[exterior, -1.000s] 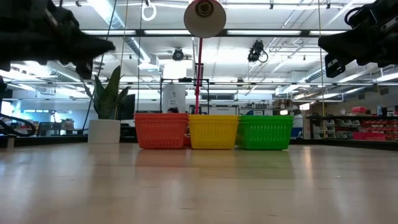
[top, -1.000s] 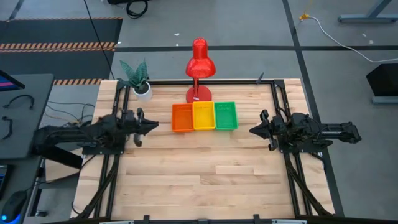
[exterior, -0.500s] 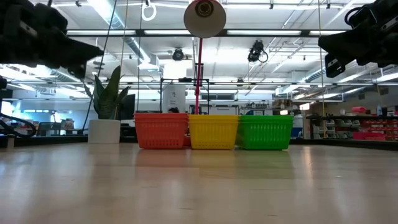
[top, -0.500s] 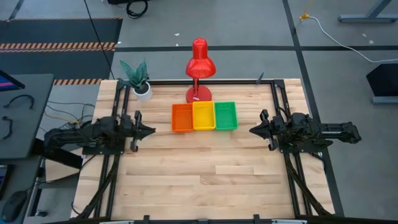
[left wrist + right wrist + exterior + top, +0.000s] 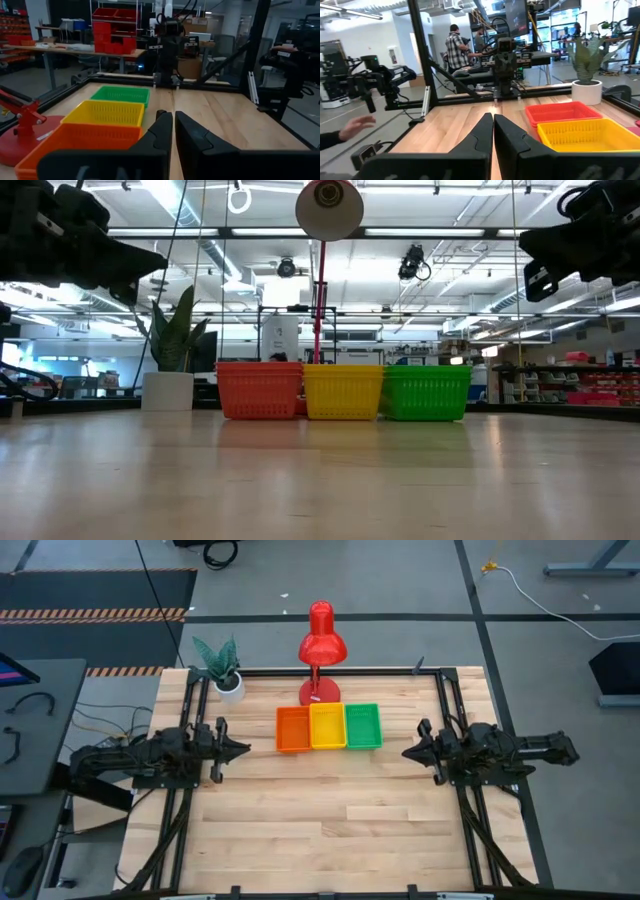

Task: Stack baskets by color
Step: Return to Home Position

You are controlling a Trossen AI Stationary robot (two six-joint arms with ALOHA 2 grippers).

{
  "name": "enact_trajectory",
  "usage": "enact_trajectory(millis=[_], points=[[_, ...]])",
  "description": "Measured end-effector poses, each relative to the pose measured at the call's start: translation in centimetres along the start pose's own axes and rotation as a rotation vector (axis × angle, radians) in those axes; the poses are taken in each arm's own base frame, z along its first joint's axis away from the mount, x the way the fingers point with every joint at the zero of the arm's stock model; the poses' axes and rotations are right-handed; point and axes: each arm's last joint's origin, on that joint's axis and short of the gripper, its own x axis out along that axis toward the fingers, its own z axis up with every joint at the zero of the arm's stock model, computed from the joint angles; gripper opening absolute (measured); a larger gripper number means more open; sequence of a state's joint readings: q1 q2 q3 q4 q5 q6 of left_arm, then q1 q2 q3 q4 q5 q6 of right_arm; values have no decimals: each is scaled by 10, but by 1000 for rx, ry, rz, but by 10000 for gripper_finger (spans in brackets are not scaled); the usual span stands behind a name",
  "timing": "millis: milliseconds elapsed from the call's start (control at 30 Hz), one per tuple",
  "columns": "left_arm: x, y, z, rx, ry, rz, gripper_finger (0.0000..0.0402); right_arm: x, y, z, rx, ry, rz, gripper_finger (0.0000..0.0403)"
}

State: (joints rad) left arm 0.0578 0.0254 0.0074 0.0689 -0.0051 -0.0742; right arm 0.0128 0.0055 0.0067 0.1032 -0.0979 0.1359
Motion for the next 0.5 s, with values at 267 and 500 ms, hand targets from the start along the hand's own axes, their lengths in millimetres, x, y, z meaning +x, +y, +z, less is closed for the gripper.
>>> enact_trajectory(millis=[267, 500], points=[[0, 0, 0, 0, -5, 0, 36, 0, 8, -1, 8, 9, 78, 19], [0, 0, 1, 0, -7, 1, 29, 0, 8, -1, 9, 11, 83, 18]])
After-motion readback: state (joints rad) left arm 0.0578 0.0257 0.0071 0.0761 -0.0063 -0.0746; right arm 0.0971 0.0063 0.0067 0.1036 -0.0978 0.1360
